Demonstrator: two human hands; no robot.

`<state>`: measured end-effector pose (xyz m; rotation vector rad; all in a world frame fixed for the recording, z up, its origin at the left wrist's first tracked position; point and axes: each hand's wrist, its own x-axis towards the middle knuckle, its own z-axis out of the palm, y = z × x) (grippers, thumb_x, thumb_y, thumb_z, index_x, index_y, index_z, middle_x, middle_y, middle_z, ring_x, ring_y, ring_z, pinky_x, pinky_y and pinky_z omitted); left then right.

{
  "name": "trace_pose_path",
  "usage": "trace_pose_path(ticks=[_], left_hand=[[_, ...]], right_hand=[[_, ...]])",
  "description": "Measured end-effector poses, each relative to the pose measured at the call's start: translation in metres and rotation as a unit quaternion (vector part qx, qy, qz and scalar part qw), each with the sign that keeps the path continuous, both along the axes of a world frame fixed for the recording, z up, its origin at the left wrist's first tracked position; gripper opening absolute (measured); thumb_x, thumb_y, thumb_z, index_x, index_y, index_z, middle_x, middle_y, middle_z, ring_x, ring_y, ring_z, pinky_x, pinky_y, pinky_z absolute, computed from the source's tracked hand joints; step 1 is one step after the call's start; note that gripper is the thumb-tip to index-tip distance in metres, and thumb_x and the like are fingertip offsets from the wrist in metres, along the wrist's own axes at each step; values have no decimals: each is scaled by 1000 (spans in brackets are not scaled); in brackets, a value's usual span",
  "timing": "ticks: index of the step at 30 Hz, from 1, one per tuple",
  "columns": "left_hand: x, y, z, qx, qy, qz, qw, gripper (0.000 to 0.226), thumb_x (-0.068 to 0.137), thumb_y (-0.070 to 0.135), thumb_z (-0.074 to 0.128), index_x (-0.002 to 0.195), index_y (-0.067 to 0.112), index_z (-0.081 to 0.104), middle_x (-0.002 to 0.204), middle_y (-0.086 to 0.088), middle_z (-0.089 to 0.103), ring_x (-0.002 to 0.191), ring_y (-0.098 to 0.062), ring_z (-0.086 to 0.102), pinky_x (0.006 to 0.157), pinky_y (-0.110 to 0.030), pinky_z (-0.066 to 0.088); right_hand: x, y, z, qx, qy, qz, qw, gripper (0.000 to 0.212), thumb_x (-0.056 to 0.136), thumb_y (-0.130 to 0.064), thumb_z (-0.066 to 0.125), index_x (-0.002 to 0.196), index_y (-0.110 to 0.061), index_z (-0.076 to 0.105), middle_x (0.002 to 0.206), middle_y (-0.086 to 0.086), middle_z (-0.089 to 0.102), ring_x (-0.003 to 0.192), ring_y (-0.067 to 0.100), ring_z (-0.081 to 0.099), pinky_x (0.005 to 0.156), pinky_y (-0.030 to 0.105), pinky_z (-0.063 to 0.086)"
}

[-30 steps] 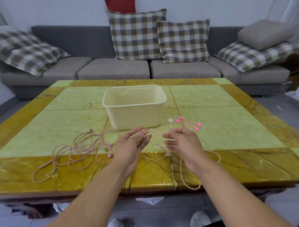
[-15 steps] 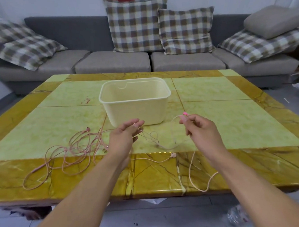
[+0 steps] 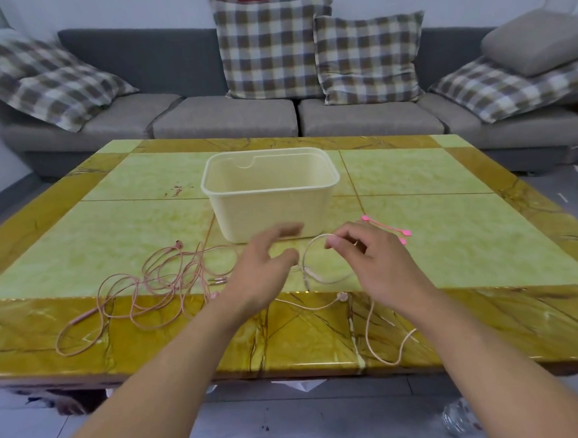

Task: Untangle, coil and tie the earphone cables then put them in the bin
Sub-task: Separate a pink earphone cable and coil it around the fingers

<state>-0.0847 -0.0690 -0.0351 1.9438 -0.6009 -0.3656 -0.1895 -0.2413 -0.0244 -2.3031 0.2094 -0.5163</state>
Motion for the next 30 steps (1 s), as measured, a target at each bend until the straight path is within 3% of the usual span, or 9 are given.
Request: trace_pose_path(ticks=[3,5,8,13,16,19,23,26,30], left_hand=[[-8,-12,-3,-37,182,-83,979,46,106,34,45,73,22,76,79,4,75,103,-24,70,87,-28,51],[-23,-6,2,-141,251,-66,955,55,105,44,43,56,20,48,53,-1,46,57,-25,53,67,-33,52],[-24,6,21,-344,366,-11,865,52,106,38,42,58,23,28,53,5,14,43,-11,16,39,-24,22],[-2,24,28,-462,376,75,800,43,109,35,34,72,17,46,53,6,18,41,-7,15,41,-22,12],[-3,22,26,-463,361,87,805,33,109,24,35,113,8,65,55,5,36,44,-6,33,42,-19,28],[-7,18,27,-467,334,49,817,34,110,12,32,135,5,53,95,-4,76,88,-14,74,78,-25,56],[-8,17,17,-339,205,26,918,41,111,6,27,150,13,37,128,-4,71,125,-18,63,112,-36,44],[-11,14,3,-164,96,-21,981,41,110,6,30,147,18,43,125,3,71,119,-12,65,104,-27,50],[-24,5,3,-56,67,-41,995,36,110,12,33,120,20,67,58,12,55,54,-11,48,54,-25,39]], right_hand=[[2,6,-1,-3,-18,-8,1000,17,98,-41,62,94,-31,76,78,-11,59,72,5,52,64,21,34],[3,9,2,11,-22,-15,1000,9,94,-40,69,95,-38,78,72,-11,53,66,6,48,60,19,33],[0,9,9,120,-19,-16,992,12,90,-30,75,96,-40,77,60,-16,51,58,0,47,61,11,36],[-11,6,11,261,82,53,960,14,92,-24,73,103,-27,81,57,-18,51,49,0,47,52,9,37],[-11,16,5,143,150,63,976,17,96,-26,69,109,-32,79,84,-24,74,70,-14,63,63,7,45],[-13,30,-2,17,216,105,971,18,97,-35,67,111,-39,77,74,-29,69,56,-9,56,61,13,42],[-22,37,6,-15,226,137,964,19,95,-45,65,110,-43,77,59,-14,62,50,5,43,55,28,36],[-30,31,24,19,144,123,982,15,93,-44,69,95,-34,80,76,-22,71,67,1,60,66,25,46],[-30,21,27,70,30,63,995,23,86,-47,75,74,-27,73,65,-12,65,58,11,53,58,30,46]])
